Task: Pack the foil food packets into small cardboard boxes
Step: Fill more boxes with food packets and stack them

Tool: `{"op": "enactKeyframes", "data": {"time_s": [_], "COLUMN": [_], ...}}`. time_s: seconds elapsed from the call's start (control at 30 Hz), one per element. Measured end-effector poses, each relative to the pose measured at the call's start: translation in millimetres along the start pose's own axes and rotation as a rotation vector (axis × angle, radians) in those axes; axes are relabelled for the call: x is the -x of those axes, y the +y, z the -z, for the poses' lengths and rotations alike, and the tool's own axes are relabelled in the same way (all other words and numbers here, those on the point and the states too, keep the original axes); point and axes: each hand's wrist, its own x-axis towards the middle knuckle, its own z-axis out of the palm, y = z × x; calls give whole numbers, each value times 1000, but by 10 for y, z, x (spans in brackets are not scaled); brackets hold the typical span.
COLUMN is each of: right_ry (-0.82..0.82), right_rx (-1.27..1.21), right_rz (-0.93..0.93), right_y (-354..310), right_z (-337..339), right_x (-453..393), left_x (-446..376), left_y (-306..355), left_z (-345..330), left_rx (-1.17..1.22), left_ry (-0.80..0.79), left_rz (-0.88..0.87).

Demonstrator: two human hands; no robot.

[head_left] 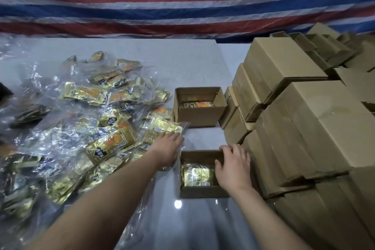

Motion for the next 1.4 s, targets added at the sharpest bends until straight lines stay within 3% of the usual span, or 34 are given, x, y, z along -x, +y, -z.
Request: {"op": "enactKeyframes", "data": {"time_s": [0.07, 0.17, 0.53, 0.87, 1.17, 1.4], "right_ry": [54, 140, 222, 345, 243, 209], "right_rx": [-40, -38, -73, -60, -101, -144], "right_rz": [-31, -30, 7, -37, -41, -45], "right_y": [-7, -53, -278, -417, -433, -434], "right_z": [-29, -61, -43, -23, -25, 32], "right_x": [-39, -83, -842, -1375, -1490, -1513], "left_x": [-144, -176, -20, 55, 230, 407], "left_y": [-1, -55, -399, -365, -383, -472], "left_z": [-98, -286, -424, -451, -342, -210], "left_rx": [-164, -276, -242, -262, -94, -93], "left_ry": [-115, -216, -165, -210, -186, -147], "left_rz": [-51, 17, 186, 179, 143, 100]}}
